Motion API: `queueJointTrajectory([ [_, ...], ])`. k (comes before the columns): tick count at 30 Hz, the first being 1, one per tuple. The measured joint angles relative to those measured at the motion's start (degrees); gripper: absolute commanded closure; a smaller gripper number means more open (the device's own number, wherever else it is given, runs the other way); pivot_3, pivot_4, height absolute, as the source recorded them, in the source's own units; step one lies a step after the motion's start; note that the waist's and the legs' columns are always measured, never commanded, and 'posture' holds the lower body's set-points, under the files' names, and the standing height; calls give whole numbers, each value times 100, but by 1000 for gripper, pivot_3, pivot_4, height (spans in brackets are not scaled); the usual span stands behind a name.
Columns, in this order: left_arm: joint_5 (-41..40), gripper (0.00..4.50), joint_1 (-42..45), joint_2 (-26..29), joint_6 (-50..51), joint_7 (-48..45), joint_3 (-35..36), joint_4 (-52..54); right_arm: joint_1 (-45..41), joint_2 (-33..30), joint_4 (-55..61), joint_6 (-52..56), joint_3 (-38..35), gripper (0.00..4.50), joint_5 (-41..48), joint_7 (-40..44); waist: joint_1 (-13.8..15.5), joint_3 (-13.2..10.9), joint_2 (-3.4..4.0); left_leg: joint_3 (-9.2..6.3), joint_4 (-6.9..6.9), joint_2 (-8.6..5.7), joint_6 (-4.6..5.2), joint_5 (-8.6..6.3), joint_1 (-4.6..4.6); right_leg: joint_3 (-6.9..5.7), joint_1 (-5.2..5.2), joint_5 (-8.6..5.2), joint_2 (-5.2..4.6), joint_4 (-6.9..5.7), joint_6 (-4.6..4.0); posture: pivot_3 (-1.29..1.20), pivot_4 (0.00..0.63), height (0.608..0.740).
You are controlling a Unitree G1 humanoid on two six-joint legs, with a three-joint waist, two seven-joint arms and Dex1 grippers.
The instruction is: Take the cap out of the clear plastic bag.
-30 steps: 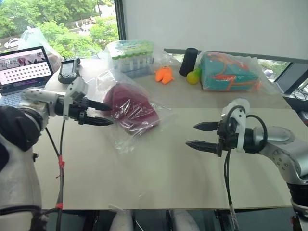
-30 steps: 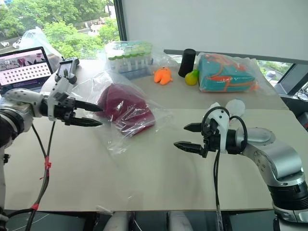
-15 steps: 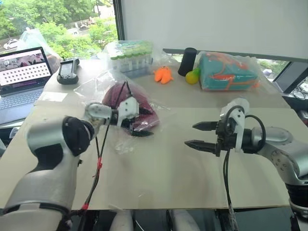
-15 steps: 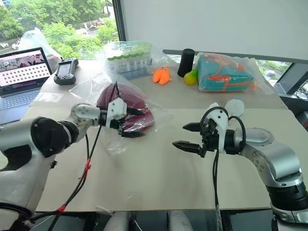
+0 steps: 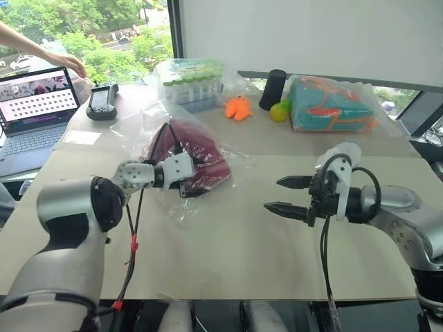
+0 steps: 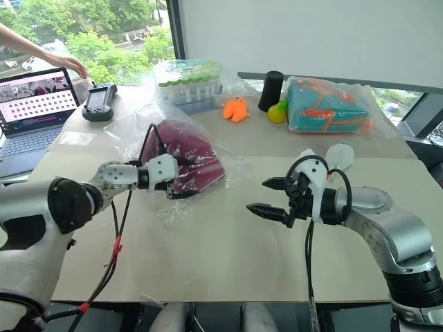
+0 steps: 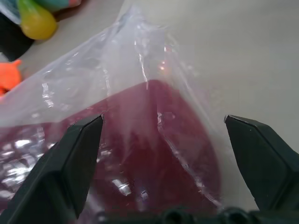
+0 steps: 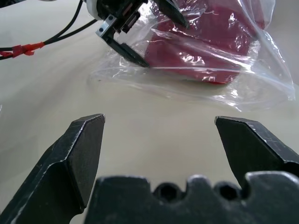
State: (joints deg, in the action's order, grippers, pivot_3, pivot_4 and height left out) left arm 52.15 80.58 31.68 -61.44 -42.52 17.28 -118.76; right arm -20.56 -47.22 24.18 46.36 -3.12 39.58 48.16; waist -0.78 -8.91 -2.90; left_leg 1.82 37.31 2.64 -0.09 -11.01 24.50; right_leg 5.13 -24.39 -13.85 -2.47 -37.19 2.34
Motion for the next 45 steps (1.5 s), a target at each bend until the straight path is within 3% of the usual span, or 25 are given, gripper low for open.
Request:
queueJointTrajectory([
  [2, -88, 33, 97, 106, 102, -169, 332, 0, 0, 1, -1, 0, 0, 0, 0, 2, 5, 1, 1, 0, 0, 0, 0, 0, -2, 0, 2, 0, 0, 1, 0, 0, 150, 740],
  [5, -945, 33, 332, 59, 1271, -1207, 1684, -7, -19, 78, -4, 0, 22, 0, 0, 16, 27, 0, 0, -7, 10, 1, -2, 1, 15, -13, -3, 0, 0, 1, 0, 0, 150, 740],
  [7, -1564, 33, 774, 142, 2486, -1690, 2327, -10, -37, 86, -24, -1, 52, 0, -9, 40, 13, -3, -1, -11, 16, 0, -1, 1, 28, -14, -10, -1, 0, 1, 2, 0, 150, 740],
  [8, -2073, 33, 1354, 401, 3634, -1856, 2711, -4, -95, 98, -78, -1, 85, 0, -20, 70, -31, -3, 0, -15, 17, -1, -1, 0, 32, -14, -13, -5, -1, 3, 7, 0, 150, 740],
  [12, -2564, 33, 1677, 654, 4775, -758, 2588, 15, -217, 119, -225, -11, 145, 0, -71, 157, -142, 17, 40, -15, 3, -2, 2, -10, -9, -11, 16, -34, -4, 3, 56, 0, 150, 740],
  [17, -2298, 33, 827, 267, 4918, 1034, 1459, -9, -320, 188, -348, -78, 267, 0, -209, 236, -164, 4, 24, -19, 13, 0, -4, -4, -12, -11, -2, -33, 2, -43, 55, 0, 150, 740],
  [23, -2783, 33, 1028, 48, 5611, 2790, 1279, -6, -430, 312, -412, -191, 488, 0, -362, 376, -136, -4, 11, -22, 42, -3, -7, -5, 11, -13, -6, -25, -1, -43, 40, 0, 150, 740],
  [29, -3090, 33, 847, -183, 4259, 4958, 1068, -6, -429, 400, -464, -224, 522, 0, -503, 404, -103, -4, 10, -22, 43, -4, -8, -5, 9, -13, -4, -9, -3, -44, 15, 0, 150, 740],
  [35, -2467, 33, 237, -768, 572, 6075, 418, -8, -429, 564, -464, -224, 612, 0, -568, 383, 66, -4, 10, -18, 45, -7, -11, -6, 14, -13, -3, -4, -3, -35, 6, 0, 150, 740],
  [41, -1492, 33, -21, -991, -1535, 5810, 160, -5, -431, 644, -508, -224, 618, 0, -624, 295, 142, -1, 14, -14, 48, -12, -11, -6, 7, -12, 9, -4, -5, -33, 6, 0, 150, 740],
  [45, 216, 33, -514, -1093, -2724, 4864, 278, -7, -535, 757, -526, -223, 641, 0, -633, 242, 149, -2, 14, -13, 48, -11, -11, -6, 14, -13, 5, -3, -4, -28, 4, 0, 150, 740],
])
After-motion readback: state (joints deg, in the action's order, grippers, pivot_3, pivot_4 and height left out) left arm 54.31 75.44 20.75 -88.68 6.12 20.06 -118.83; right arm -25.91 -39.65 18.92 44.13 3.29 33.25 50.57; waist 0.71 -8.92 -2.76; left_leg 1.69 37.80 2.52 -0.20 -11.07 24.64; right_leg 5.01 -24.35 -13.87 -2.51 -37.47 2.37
